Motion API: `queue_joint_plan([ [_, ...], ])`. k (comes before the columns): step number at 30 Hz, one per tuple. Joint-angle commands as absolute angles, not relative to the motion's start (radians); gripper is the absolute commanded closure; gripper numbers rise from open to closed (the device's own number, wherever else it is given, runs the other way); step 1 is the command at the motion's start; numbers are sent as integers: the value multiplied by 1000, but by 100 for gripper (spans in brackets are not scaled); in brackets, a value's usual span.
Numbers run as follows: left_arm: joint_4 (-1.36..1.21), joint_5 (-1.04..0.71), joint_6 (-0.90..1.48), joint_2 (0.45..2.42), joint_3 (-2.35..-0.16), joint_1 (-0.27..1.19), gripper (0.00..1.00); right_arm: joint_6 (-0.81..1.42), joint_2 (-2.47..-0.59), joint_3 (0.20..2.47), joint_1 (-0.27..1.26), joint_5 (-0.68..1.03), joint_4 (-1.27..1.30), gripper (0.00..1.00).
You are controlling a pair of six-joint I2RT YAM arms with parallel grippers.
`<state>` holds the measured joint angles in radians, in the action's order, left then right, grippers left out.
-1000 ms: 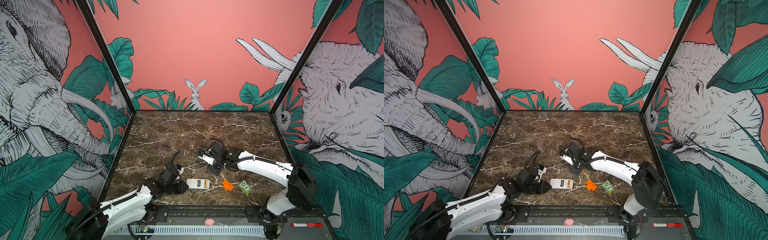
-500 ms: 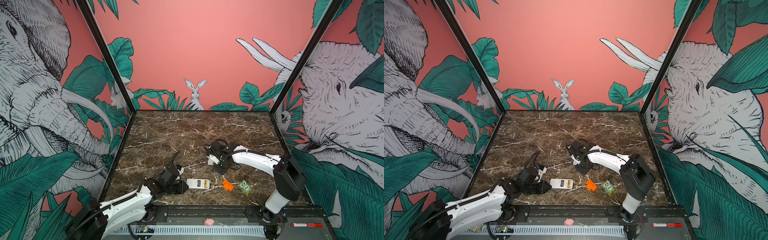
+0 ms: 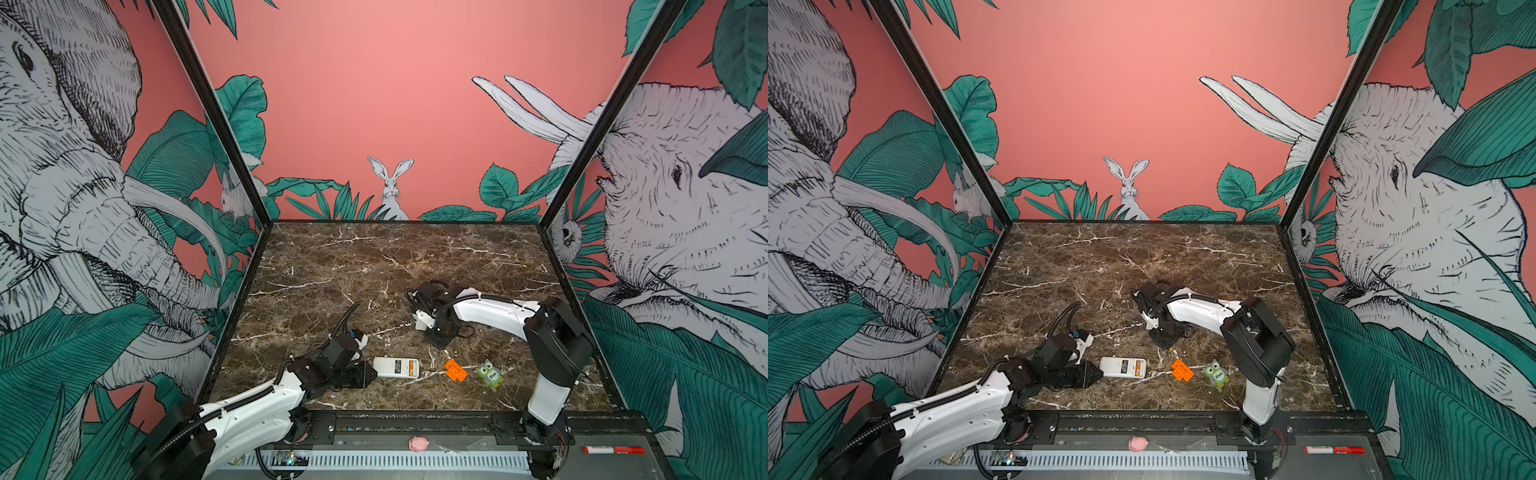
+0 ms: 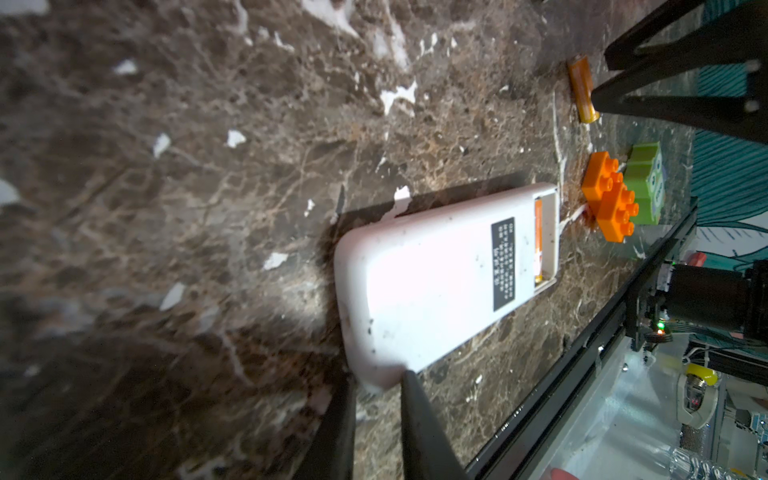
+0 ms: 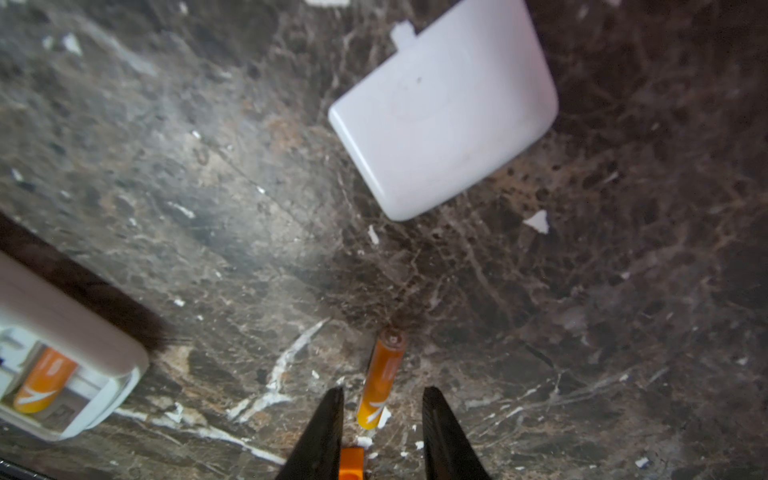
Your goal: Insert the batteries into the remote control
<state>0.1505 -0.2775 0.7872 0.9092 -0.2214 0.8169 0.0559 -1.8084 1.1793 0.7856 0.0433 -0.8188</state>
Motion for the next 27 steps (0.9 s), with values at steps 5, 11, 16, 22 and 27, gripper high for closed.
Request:
queue_joint_plan([
  [5,210,-228,780,925,-196,816,78,41,-1830,1189,771,68,-817,70],
  [11,209,-225,781,929,-194,816,79,28,-1842,1192,770,82,-817,72],
  [16,212,-226,784,923,-191,817,79,-26,-1863,1206,771,94,-843,78],
  [22,216,-220,785,915,-188,816,79,-162,-1905,1246,763,124,-909,85],
  [27,209,-222,794,913,-175,816,79,-277,-1933,1276,762,160,-940,95],
])
